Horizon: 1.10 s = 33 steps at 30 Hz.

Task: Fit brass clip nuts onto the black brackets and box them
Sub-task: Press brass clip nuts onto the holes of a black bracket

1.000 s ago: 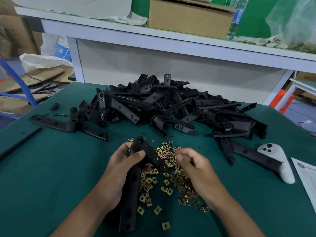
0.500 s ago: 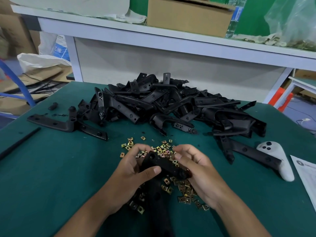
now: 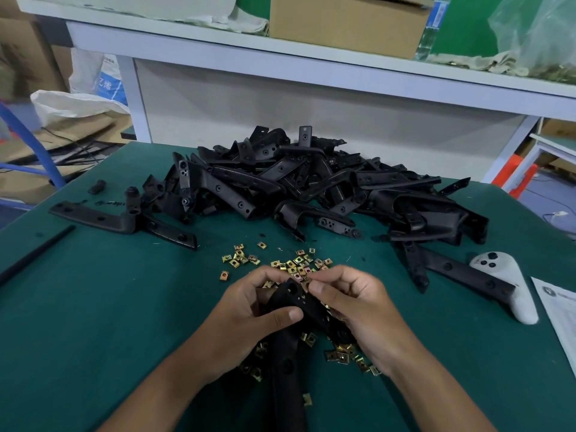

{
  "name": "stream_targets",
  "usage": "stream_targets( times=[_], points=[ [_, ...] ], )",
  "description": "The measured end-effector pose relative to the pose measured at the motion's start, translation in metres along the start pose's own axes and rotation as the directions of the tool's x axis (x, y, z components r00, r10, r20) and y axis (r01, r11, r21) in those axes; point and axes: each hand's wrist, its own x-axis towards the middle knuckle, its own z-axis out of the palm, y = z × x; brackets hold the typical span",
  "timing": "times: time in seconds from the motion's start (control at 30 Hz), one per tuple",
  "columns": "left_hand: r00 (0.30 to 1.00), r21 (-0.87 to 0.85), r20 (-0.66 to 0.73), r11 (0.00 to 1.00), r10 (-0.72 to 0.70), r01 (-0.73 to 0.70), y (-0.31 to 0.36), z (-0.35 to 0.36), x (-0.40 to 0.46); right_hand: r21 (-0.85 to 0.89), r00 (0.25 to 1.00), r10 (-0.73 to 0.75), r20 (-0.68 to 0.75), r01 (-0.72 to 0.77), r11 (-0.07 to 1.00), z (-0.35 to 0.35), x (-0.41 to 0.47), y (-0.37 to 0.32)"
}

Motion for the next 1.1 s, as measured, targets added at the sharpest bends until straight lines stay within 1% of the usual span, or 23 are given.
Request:
stream_targets(
  times=[0.13, 0.37, 0.47, 0.67, 0.77, 0.9, 1.03, 1.1],
  points=[
    [1.000, -0.051, -0.002, 0.999, -0.007, 0.006, 0.0007, -0.0005, 0.0003, -0.019, 1.000, -0.013, -0.005, 0.013, 1.000, 0.0000, -0.0003, -0.0009],
    [1.000, -0.021, 0.001, 1.000, -0.005, 0.005, 0.0011, -0.0024, -0.0016, -0.079, 0.998, -0.061, -0.013, 0.059, 0.995, -0.0003, 0.0001, -0.0030],
    [1.000, -0.032, 0.007, 0.999, -0.010, 0.010, 0.0022, -0.0021, -0.0016, -0.091, 0.997, -0.082, -0.012, 0.081, 0.993, 0.0003, -0.0013, -0.0033],
    [1.000, -0.074, 0.023, 0.997, -0.011, 0.013, 0.0027, -0.0021, -0.0015, -0.167, 0.991, -0.136, -0.014, 0.132, 0.977, 0.0014, -0.0024, -0.0033],
    [1.000, -0.063, 0.008, 0.998, -0.006, 0.006, 0.0022, -0.0026, -0.0016, -0.193, 0.988, -0.151, -0.016, 0.145, 0.970, 0.0010, -0.0029, -0.0034],
    [1.000, -0.066, -0.023, 0.998, -0.008, 0.007, -0.0002, -0.0043, -0.0004, -0.169, 0.985, -0.169, -0.026, 0.163, 0.972, 0.0046, -0.0041, -0.0022],
    [0.997, -0.097, -0.073, 0.995, -0.002, -0.005, 0.0009, -0.0054, 0.0022, -0.084, 0.991, -0.127, 0.034, 0.130, 0.988, 0.0062, -0.0068, -0.0020],
    [0.995, -0.101, -0.095, 0.995, 0.002, -0.011, 0.0016, -0.0062, 0.0022, -0.088, 0.991, -0.111, 0.074, 0.118, 0.989, 0.0057, -0.0079, -0.0015]
  ],
)
